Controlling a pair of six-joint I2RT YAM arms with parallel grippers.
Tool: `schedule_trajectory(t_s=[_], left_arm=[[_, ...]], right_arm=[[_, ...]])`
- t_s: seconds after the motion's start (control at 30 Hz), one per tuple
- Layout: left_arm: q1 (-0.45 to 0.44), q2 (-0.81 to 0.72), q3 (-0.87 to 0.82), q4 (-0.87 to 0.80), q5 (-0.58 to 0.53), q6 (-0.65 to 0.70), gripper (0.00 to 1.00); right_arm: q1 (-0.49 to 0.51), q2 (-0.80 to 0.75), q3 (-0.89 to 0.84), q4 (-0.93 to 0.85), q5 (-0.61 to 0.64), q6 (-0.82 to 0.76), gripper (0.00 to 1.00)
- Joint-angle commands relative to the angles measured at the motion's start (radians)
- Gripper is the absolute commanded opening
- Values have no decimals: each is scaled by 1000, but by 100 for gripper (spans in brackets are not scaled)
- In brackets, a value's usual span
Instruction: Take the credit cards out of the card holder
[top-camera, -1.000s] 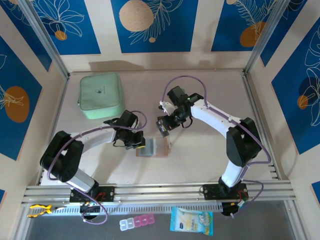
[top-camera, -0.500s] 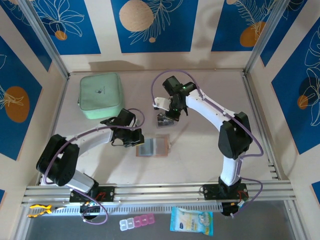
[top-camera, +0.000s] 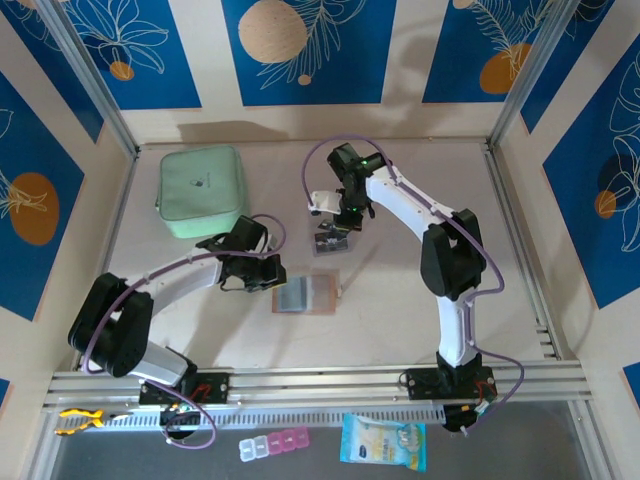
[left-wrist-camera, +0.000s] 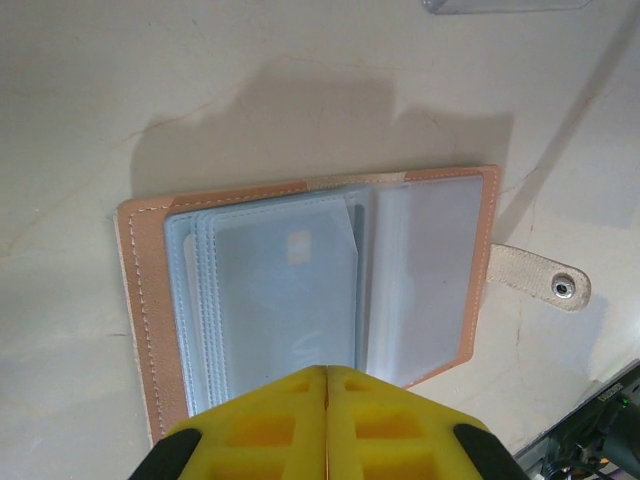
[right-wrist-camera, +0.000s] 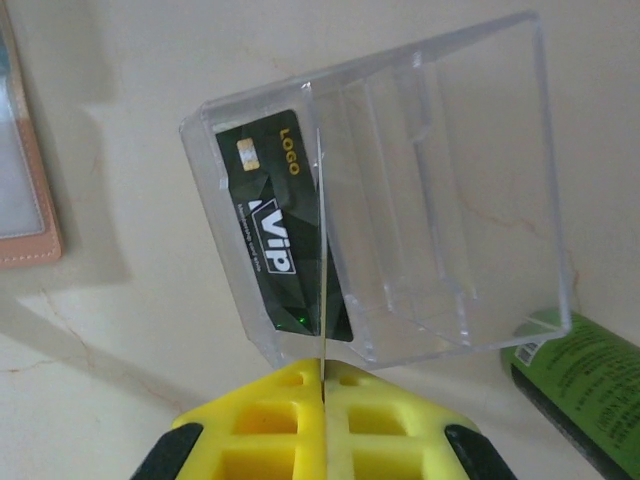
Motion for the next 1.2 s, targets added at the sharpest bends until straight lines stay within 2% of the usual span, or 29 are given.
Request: schedule_trajectory(t_s=[0.0,0.57,0.67,0.77,1.0,1.17], left_arm=[[13,-27,-22,-12,-14,-2,9],[17,-51,-40,-27,-19,-3,9],[19,-53,-40,-28,-20,-4,10],[20,-50,-37,-28,-19,-4,10],[20,-34,-31,-17,-11,-2,10],[19,-21,-22,-8,-5,-1,10]], right_arm=[[-1,22,24,-67,-53,-28,0],[19,85,46,-116,-78,15,0],[15,81,54,-108,-56,31,14],[9,57,47,-87,-45,48,20],[2,-25,-12,12,-19,120,22],[-8,-62,-35,63,-50,265,20]])
